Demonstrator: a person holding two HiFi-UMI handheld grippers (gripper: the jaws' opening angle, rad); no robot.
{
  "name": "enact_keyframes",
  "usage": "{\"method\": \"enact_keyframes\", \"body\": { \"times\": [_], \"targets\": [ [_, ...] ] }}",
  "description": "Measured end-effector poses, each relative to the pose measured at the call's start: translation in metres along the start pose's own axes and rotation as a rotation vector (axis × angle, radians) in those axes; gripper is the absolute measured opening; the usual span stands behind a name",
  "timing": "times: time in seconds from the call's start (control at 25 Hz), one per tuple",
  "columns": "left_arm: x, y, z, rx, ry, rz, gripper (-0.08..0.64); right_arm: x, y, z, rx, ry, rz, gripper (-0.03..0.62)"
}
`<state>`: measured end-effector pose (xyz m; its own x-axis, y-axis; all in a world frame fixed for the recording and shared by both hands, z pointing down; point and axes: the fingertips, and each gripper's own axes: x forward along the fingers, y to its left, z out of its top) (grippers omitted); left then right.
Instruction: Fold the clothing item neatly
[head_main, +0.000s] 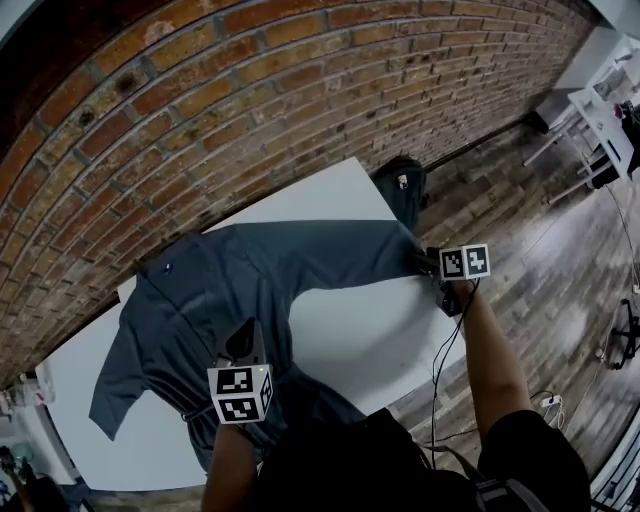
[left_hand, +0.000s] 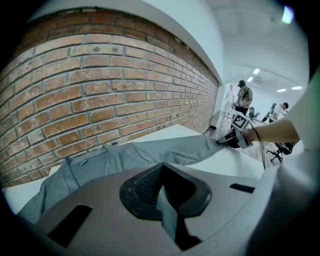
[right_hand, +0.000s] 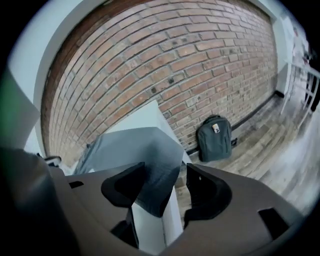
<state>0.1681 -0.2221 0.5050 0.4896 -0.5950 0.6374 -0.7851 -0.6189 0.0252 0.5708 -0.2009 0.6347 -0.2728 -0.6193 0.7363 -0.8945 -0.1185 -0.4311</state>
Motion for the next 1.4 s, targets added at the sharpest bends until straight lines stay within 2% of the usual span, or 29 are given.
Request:
{"method": "enact_keyframes", "body": {
  "times": [0.12, 0.24, 0.36, 0.4, 0.48, 0.56, 0.8, 1.12, 1.4],
  "targets": [
    [0.002, -0.001, -0.003, 0.004, 0.012, -0.001, -0.009, 0.006, 0.002, -0.001, 0.096, 0.036, 0.098, 0.244],
    [0.004, -0.001, -0.004, 0.005, 0.019, -0.001, -0.009, 0.007, 0.006, 0.002, 0.055, 0.041, 0.102, 0.241],
    [0.005, -0.001, -0.004, 0.006, 0.021, 0.0, -0.009, 0.008, 0.013, 0.007, -0.011, 0.031, 0.075, 0.199],
    [0.004, -0.001, -0.004, 0.007, 0.02, -0.001, -0.009, 0.007, 0.015, 0.009, -0.038, 0.024, 0.052, 0.172],
    [0.003, 0.0, -0.004, 0.008, 0.018, -0.003, -0.009, 0.004, 0.016, 0.013, -0.099, 0.005, -0.024, 0.075],
    [0.001, 0.001, -0.004, 0.005, 0.014, -0.002, -0.009, 0.001, 0.016, 0.017, -0.153, -0.009, -0.091, 0.028],
    [-0.006, 0.004, -0.007, -0.009, 0.0, 0.001, -0.009, -0.023, 0.039, 0.039, -0.229, -0.119, -0.101, 0.021],
    [-0.024, 0.015, -0.013, -0.054, -0.032, 0.021, -0.009, -0.056, 0.112, 0.075, -0.448, -0.213, -0.076, 0.021],
    [-0.054, 0.046, -0.027, -0.126, -0.067, 0.085, -0.009, -0.061, 0.217, 0.096, -0.583, -0.289, 0.021, 0.021]
  ]
}}
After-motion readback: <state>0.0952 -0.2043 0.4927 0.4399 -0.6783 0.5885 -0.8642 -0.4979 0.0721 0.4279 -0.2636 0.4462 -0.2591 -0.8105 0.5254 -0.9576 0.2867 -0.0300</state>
